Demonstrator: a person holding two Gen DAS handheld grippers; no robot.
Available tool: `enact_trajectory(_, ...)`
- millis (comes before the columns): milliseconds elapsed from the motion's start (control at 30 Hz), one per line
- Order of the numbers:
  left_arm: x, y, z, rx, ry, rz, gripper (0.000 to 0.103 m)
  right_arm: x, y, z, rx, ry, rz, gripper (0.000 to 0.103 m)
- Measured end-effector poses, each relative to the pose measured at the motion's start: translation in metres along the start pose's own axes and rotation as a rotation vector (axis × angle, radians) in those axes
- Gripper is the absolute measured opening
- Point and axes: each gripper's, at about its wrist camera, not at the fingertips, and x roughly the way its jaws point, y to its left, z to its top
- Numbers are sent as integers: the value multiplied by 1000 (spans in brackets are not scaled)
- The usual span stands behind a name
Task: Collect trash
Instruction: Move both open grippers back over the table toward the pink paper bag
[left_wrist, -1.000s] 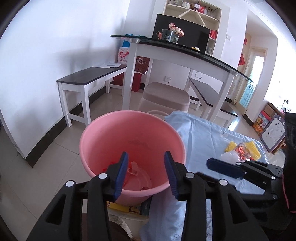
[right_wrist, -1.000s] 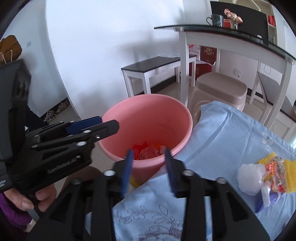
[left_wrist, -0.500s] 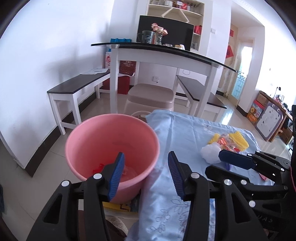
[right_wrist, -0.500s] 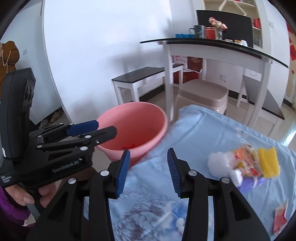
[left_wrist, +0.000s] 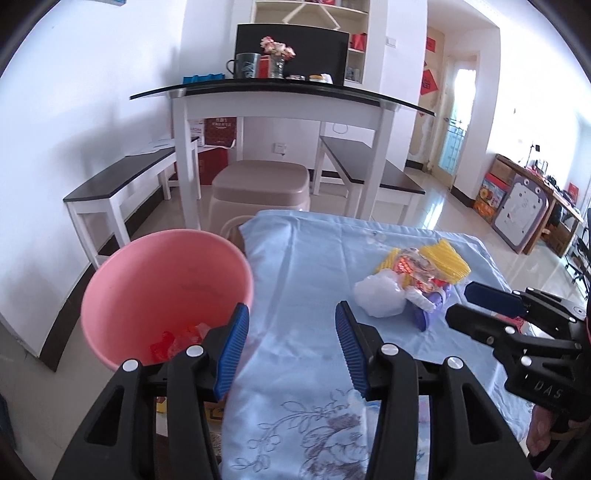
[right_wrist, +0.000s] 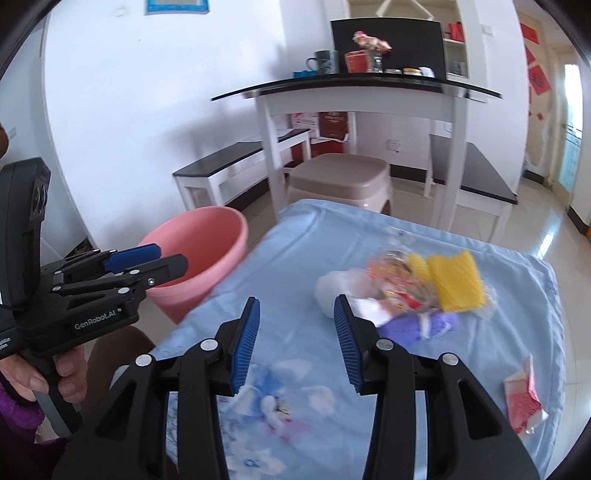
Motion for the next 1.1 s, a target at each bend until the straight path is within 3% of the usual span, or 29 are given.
enact_trajectory(600, 18, -41, 3, 80, 24, -50, 48, -27, -59, -19, 80, -18, -136, 43)
enact_trajectory(1100, 39, -53, 3, 83, 42, -80, 48, -52, -116, -40, 173, -15, -300, 43)
